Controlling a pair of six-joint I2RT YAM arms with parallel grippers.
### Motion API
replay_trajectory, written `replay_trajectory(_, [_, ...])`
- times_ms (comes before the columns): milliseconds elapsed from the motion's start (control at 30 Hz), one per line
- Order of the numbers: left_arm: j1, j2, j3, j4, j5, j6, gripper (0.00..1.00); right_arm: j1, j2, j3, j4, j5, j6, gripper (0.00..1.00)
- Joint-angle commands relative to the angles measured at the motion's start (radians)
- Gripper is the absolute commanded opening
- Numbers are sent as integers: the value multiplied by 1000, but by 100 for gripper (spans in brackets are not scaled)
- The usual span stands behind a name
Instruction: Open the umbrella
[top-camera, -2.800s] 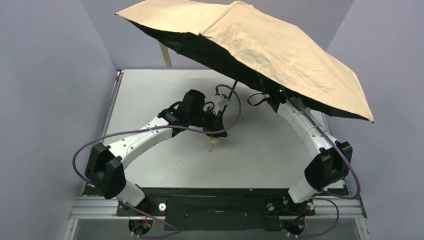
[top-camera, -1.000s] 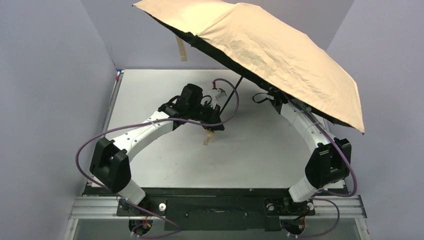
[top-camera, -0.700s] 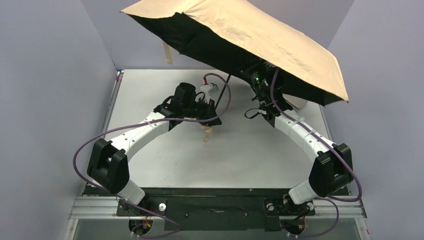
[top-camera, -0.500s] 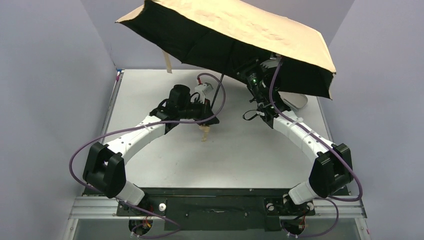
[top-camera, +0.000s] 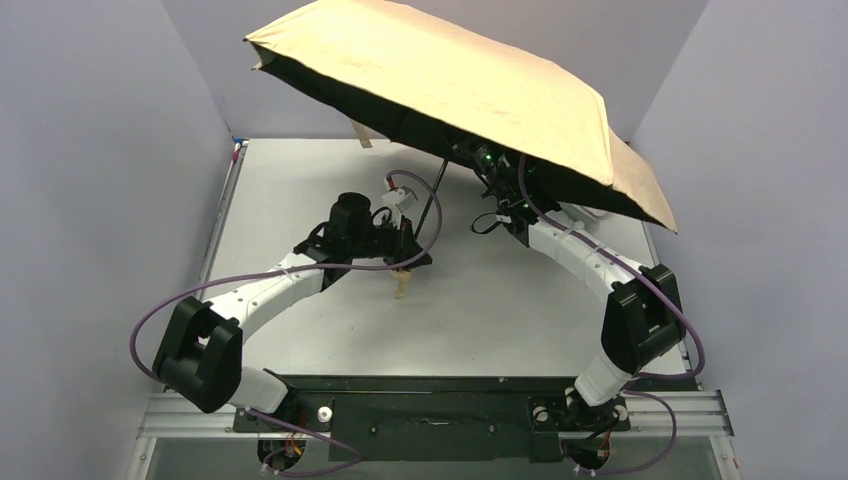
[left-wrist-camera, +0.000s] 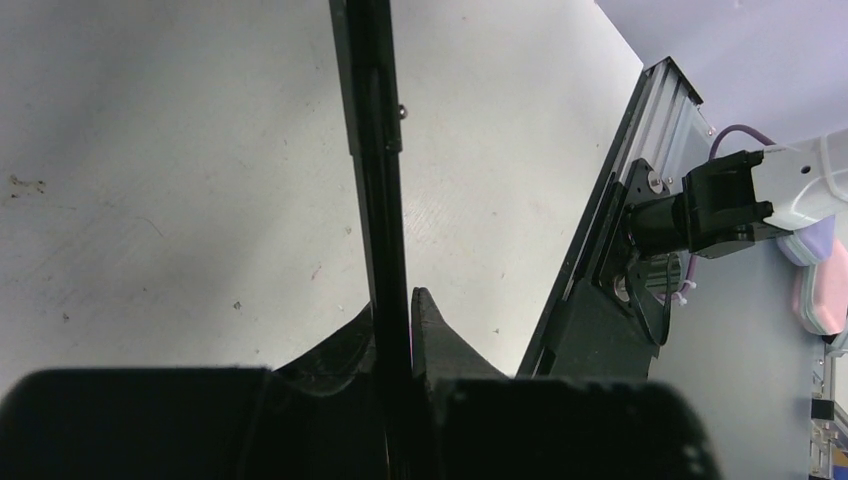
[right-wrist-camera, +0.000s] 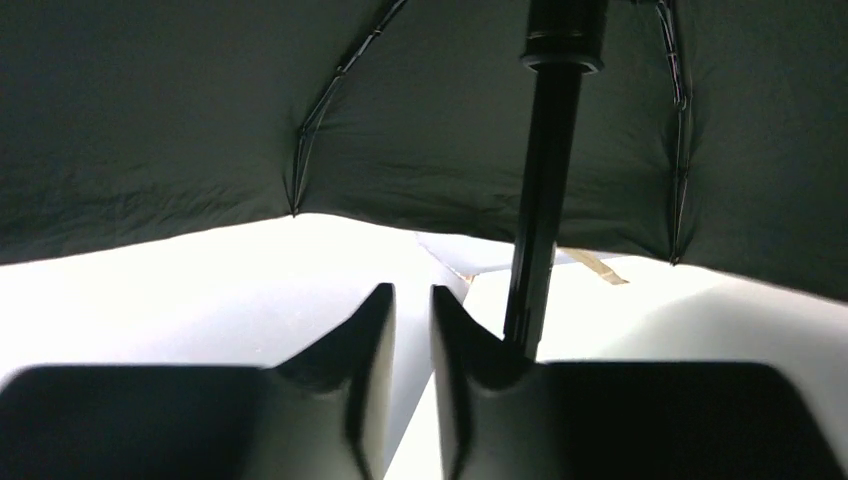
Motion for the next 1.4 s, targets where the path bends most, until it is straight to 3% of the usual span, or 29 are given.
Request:
replay_trajectory(0, [7, -79, -16, 186, 26, 58, 0, 7, 4, 26, 25, -25, -24, 10])
replay_trajectory(67, [13, -83, -26, 174, 26, 67, 0, 8, 6, 19, 27, -32, -40, 0])
replay_trajectory(267, [30, -82, -73, 183, -9, 49, 3, 8, -30, -56, 6, -37, -69, 0])
replay_trajectory(433, [35, -57, -113, 183, -25, 55, 26, 10, -68, -126, 19, -62, -156, 0])
replay_trajectory(500, [38, -55, -121, 182, -37, 56, 41, 10, -64, -139, 22, -70, -188, 0])
replay_trajectory(533, [39, -54, -119, 164, -45, 58, 53, 8, -61, -144, 22, -77, -195, 0])
replay_trajectory(600, [43, -49, -112, 122, -58, 76, 63, 4, -60, -154, 21, -89, -216, 0])
replay_trajectory(800, [66, -151, -162, 27, -59, 205, 74, 12, -100, -234, 23, -125, -259, 0])
replay_trajectory(1067, [100, -329, -170, -247, -211, 440, 100, 29, -231, -401, -24, -119, -378, 0])
replay_trajectory(1200, [144, -363, -157, -393, -290, 570, 97, 30, -345, -493, -106, -120, -499, 4])
replay_trajectory(1367, [172, -368, -148, -556, -390, 747, 97, 29, -493, -596, -312, -134, -702, 21])
